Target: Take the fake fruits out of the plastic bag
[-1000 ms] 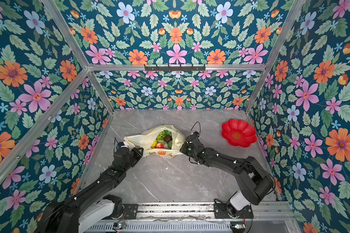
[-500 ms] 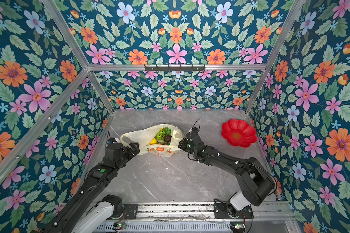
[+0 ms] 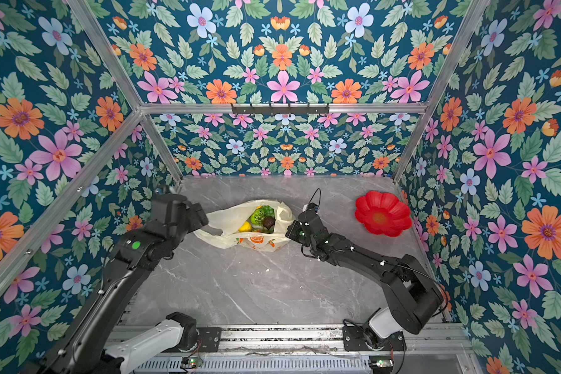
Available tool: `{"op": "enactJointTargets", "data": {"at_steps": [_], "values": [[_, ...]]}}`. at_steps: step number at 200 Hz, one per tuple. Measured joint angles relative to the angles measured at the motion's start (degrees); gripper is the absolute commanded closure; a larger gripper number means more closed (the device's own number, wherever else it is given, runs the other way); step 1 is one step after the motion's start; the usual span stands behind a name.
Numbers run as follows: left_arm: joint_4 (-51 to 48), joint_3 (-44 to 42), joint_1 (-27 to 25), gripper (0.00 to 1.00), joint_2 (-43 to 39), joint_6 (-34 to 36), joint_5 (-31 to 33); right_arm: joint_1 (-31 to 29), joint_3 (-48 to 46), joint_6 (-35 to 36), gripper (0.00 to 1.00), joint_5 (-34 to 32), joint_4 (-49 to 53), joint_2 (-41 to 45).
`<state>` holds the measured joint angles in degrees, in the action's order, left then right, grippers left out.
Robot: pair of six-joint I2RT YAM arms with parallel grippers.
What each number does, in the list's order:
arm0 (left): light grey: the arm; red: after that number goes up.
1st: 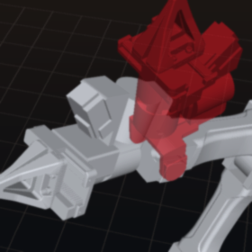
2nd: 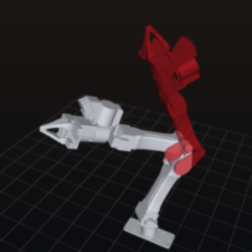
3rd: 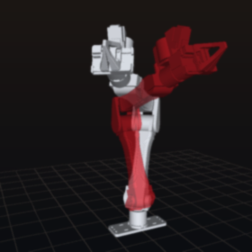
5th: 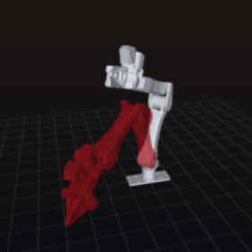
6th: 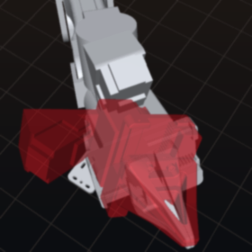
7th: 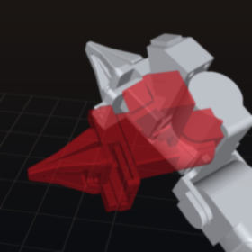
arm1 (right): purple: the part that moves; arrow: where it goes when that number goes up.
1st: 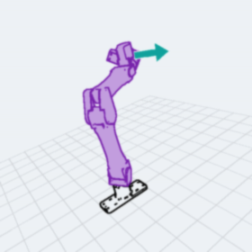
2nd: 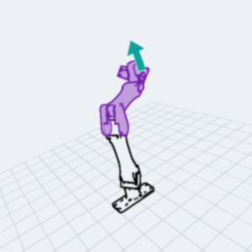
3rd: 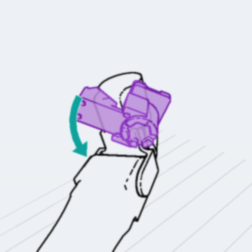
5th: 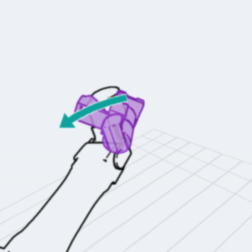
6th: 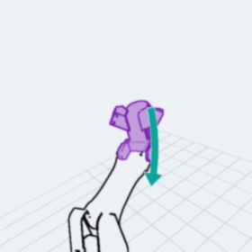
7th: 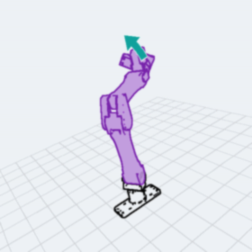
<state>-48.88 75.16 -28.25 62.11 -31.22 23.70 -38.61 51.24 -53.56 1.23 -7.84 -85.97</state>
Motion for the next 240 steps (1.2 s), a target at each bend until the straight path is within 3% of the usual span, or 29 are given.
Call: {"op": "enactJointTargets", "data": {"at_steps": [22,47,83,136,176,197,214,240], "values": [[-1.8,3.8,-7.2,0.07,8.2,1.1,2.0,-0.3,-0.1,0.2,1.00,0.0,0.4,0.1],[-2.6,5.2,-10.1,0.06,18.2,1.8,3.5,-0.4,-0.3,0.8,1.00,-0.2,0.6,0.7],[-2.8,5.2,-10.8,0.00,26.8,2.8,6.1,-0.5,-0.9,1.2,1.00,-0.4,0.6,1.5],[0.0,5.1,-10.1,0.02,38.6,3.3,7.8,-0.5,-1.3,1.2,1.00,-0.9,0.8,2.2],[0.7,4.3,-7.1,0.33,42.4,2.4,10.4,-0.4,-1.7,1.2,1.00,-1.7,0.9,3.1],[3.5,1.2,-4.1,0.60,39.8,1.6,10.9,-0.1,-2.2,1.3,1.00,-2.3,1.0,3.4],[8.3,-3.4,-0.7,0.78,34.9,1.7,8.0,1.2,-3.2,1.3,1.00,-2.1,0.9,3.4],[14.4,-8.2,2.8,0.97,28.3,2.1,1.7,4.0,-5.9,0.9,1.00,-1.2,-0.2,2.8]]}}
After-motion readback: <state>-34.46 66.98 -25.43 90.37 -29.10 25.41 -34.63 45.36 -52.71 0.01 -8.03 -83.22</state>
